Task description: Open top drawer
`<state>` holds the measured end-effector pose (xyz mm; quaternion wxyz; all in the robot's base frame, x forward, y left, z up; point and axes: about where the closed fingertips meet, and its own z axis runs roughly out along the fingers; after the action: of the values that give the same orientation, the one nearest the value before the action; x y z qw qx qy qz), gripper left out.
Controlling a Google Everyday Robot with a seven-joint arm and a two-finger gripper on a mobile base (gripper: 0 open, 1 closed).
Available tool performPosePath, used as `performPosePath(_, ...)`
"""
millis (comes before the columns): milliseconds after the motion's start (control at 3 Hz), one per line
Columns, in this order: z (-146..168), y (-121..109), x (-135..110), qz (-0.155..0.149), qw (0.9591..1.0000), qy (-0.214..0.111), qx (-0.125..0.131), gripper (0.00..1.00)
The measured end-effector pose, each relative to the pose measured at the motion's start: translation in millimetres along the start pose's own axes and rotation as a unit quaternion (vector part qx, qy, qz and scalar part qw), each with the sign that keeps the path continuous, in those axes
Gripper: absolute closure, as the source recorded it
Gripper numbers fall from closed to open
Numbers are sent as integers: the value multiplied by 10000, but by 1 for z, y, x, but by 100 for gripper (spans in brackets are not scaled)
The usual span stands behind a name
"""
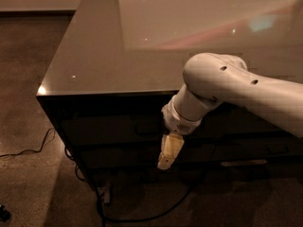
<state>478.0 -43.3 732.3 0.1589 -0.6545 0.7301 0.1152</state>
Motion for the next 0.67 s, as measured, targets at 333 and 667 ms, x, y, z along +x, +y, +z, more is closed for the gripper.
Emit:
performPosePath(333,7,-13,13,180,9998,-28,48,0)
performPosePath(667,7,-30,24,326,9993,-16,207,0)
